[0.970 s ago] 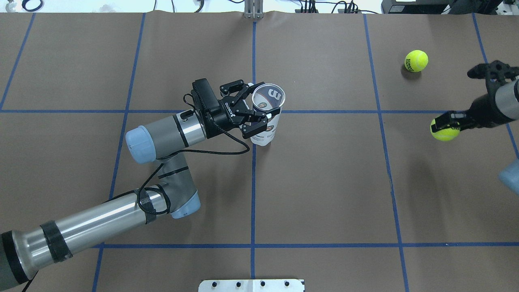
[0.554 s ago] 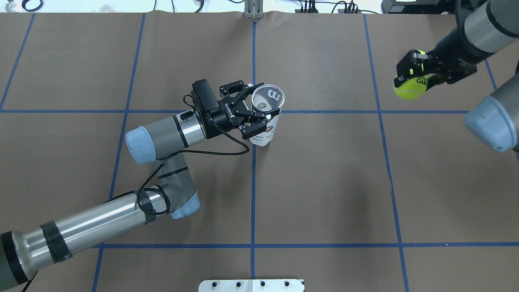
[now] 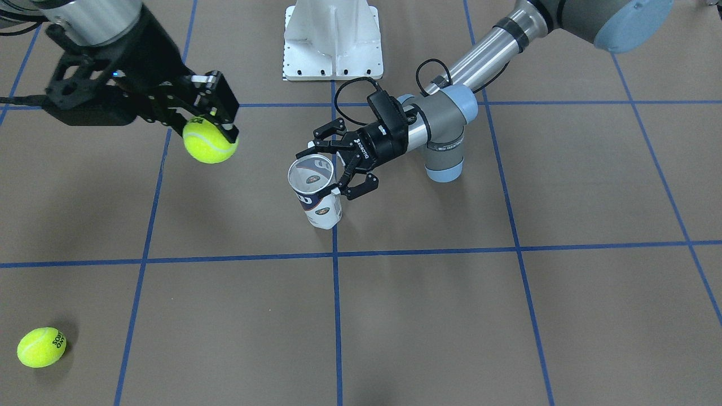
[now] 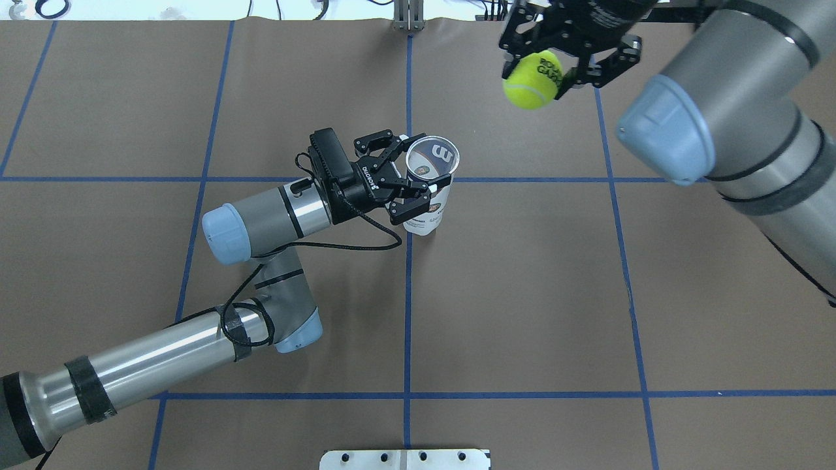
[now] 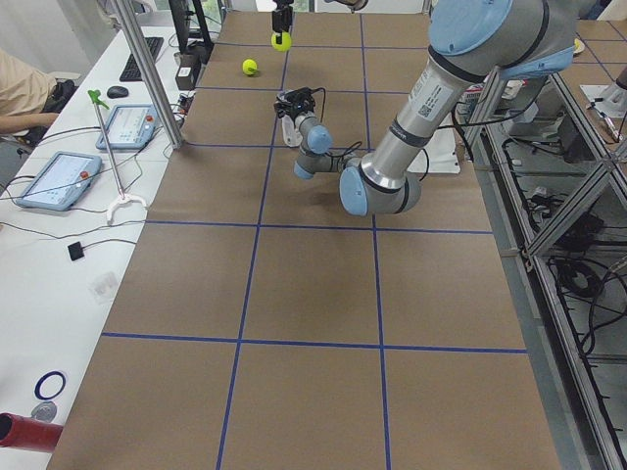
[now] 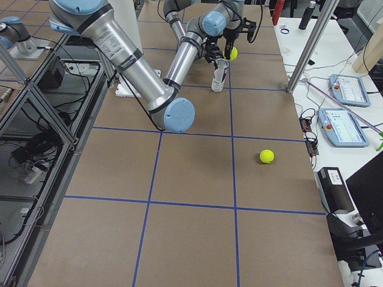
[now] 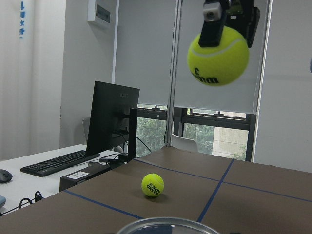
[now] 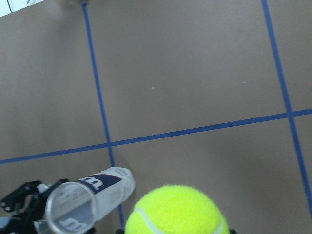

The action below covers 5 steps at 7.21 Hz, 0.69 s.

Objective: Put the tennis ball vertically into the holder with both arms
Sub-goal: 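Carry the ball with the right gripper over the can's open top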

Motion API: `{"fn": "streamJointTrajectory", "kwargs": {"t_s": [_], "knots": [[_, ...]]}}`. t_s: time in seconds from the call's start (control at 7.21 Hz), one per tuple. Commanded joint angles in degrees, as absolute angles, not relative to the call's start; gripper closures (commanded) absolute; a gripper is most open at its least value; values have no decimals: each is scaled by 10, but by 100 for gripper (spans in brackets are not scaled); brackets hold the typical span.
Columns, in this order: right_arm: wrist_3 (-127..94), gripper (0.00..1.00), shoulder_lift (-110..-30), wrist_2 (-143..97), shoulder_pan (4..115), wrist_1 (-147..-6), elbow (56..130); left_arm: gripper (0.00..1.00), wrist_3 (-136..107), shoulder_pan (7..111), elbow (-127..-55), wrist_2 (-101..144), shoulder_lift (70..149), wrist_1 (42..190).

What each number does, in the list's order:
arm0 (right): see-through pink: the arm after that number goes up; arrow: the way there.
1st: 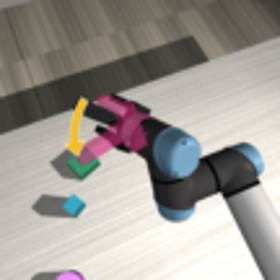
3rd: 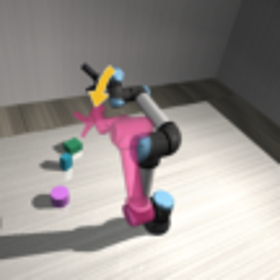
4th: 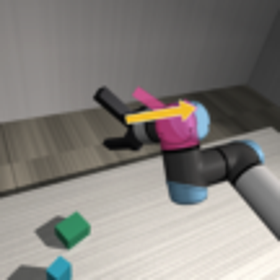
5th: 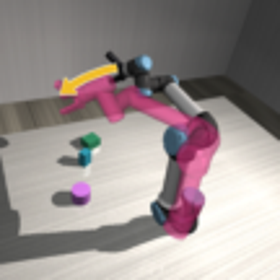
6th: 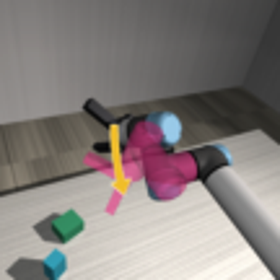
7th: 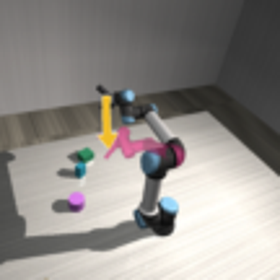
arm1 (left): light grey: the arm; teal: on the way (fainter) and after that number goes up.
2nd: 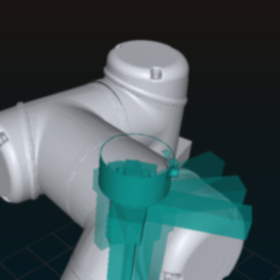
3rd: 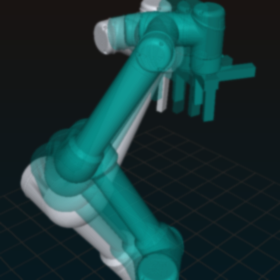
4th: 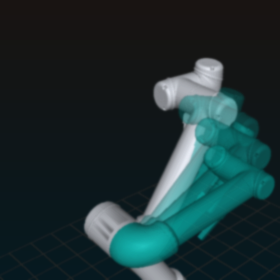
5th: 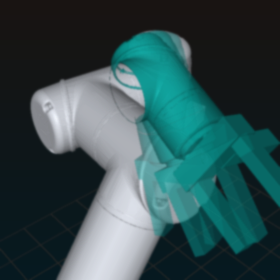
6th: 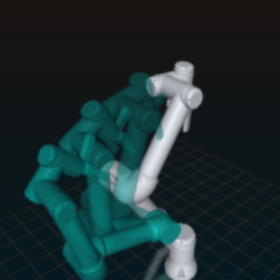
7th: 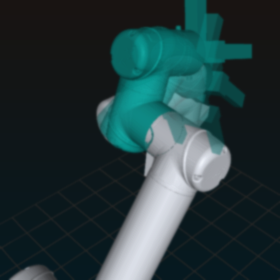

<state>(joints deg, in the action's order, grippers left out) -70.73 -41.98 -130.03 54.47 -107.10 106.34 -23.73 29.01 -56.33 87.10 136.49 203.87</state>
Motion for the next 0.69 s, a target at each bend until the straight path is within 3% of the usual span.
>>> {"fn": "streamJointTrajectory", "kwargs": {"t_s": [0.0,0.55], "knots": [[-747,100,-306,-1247,491,-1104,971,24,-237,290,-563,871,1365,2039],[-746,100,-301,-1161,426,-1146,959,23,-236,289,-562,871,1365,2039]]}}
